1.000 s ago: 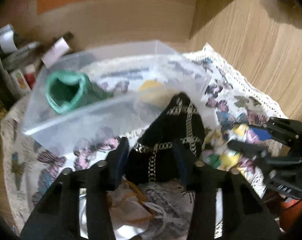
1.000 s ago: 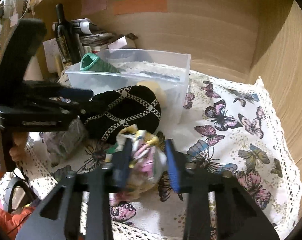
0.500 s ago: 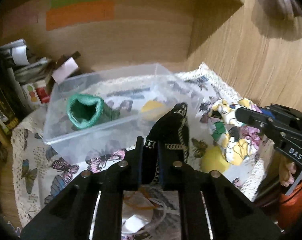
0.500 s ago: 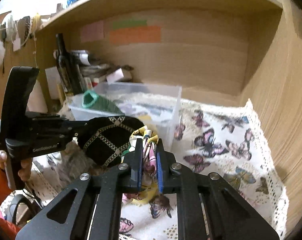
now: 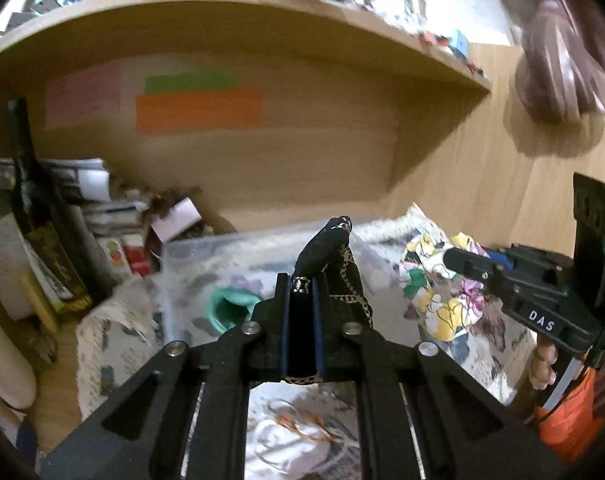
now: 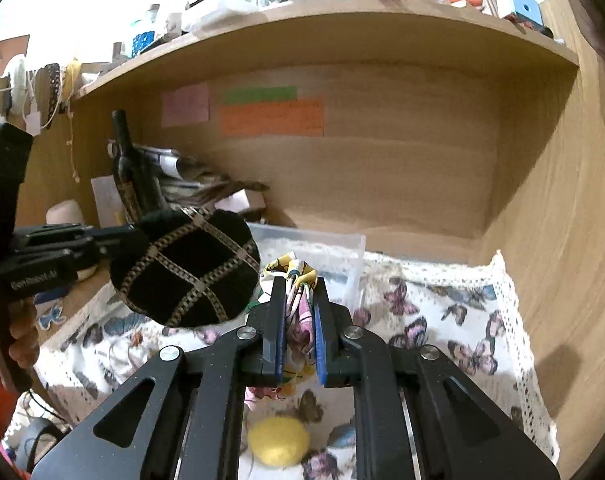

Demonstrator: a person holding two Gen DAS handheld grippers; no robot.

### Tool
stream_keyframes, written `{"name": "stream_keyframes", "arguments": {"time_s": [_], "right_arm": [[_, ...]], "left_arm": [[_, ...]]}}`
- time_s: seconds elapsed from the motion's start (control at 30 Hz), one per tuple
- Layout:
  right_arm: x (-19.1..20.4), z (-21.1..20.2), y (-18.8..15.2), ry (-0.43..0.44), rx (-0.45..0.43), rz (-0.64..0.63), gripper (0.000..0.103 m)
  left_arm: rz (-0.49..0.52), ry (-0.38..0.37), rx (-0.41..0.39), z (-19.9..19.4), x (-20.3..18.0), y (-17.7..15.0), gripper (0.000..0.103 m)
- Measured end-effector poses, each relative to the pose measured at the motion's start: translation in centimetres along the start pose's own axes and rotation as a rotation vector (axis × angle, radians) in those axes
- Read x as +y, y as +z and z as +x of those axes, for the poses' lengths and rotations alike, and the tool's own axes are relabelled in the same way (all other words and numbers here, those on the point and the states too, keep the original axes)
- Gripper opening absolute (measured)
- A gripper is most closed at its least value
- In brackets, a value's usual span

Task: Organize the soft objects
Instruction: 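Lower the pouch and floral bundle into the clear box and open both tools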

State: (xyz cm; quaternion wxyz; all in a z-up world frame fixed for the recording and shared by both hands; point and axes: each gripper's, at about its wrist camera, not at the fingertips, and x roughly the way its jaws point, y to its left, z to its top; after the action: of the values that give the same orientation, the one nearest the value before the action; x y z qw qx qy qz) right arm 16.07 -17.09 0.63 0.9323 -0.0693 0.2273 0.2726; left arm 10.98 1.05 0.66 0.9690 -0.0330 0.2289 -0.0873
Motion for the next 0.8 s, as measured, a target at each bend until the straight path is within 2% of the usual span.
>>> {"name": "stream_keyframes", "arguments": {"time_s": [0.23,0.4,0.53,0.7,0.8], "right_arm": [[0.1,1.9,2.9,-0.023,-0.033,-0.02,0.01],[0.5,4.6,4.4,-0.029,-0.013,-0.043,0.01],[1.6,7.6,4.6,-0.034,0.04,-0.086,0.01],[3.0,11.4,3.4,-0.003,0.145,-0.124,0.01],[3.4,12.9,2.5,0.002,0.197,-0.141,0.01]], "left_arm": [[-0.044,0.089,-0.067,0.1,2.8,2.4,0.009],[-0.051,0.109,-0.062,1.9,4.6,2.4,0.009],[-0.071,0.115,-0.001,5.0,5.3,1.5,0.009],[-0.088,0.095,0.137,9.7,5.8,-0.2,0.009],[-0.081,0.1,0.19,11.7,6.0,-1.4,0.009]]}}
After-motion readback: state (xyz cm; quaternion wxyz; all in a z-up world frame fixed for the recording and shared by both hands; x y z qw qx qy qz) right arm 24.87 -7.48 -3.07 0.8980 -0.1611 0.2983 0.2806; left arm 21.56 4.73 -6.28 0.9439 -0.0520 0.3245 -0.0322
